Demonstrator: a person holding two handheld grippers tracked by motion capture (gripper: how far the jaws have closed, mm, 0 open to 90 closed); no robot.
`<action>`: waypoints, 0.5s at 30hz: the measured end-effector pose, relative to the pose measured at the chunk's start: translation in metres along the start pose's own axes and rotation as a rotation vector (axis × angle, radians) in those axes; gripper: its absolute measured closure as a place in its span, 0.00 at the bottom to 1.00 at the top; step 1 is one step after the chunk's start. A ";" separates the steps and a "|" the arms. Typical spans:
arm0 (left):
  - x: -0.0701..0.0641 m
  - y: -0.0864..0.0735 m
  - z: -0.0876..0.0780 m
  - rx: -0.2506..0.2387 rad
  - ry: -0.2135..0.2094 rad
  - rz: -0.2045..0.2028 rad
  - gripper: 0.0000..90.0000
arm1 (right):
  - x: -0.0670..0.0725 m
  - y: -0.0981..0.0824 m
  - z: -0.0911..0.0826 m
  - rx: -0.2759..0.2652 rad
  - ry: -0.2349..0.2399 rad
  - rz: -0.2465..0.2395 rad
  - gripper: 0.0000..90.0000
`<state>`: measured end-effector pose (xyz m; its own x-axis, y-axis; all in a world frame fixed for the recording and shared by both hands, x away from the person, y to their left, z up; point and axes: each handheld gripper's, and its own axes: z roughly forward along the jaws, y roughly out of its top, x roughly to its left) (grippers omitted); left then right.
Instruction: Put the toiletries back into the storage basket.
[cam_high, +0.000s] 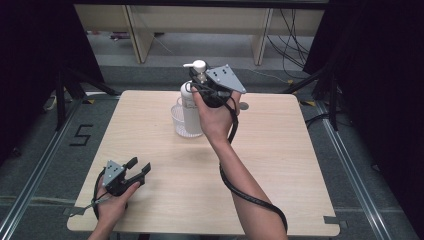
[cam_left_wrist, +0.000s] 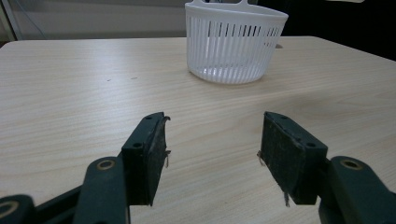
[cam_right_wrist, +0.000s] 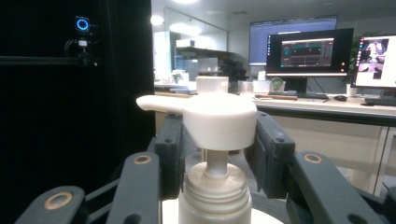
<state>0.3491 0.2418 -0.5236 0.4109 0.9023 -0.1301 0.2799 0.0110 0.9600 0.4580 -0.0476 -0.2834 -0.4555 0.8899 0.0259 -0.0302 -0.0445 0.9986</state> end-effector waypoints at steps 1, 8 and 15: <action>0.000 0.000 0.000 -0.001 -0.001 -0.001 0.45 | 0.001 0.000 0.001 0.001 0.008 0.018 0.67; 0.001 0.000 0.001 -0.006 -0.007 -0.004 0.45 | 0.001 0.002 0.007 -0.002 0.005 0.015 0.67; 0.001 0.000 0.001 -0.007 -0.007 -0.009 0.45 | 0.002 0.004 0.014 -0.005 0.005 0.000 0.67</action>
<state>0.3498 0.2423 -0.5241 0.4142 0.8993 -0.1404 0.2776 0.0221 0.9604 0.4690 -0.0398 -0.2786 -0.4594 0.8878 0.0252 -0.0347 -0.0463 0.9983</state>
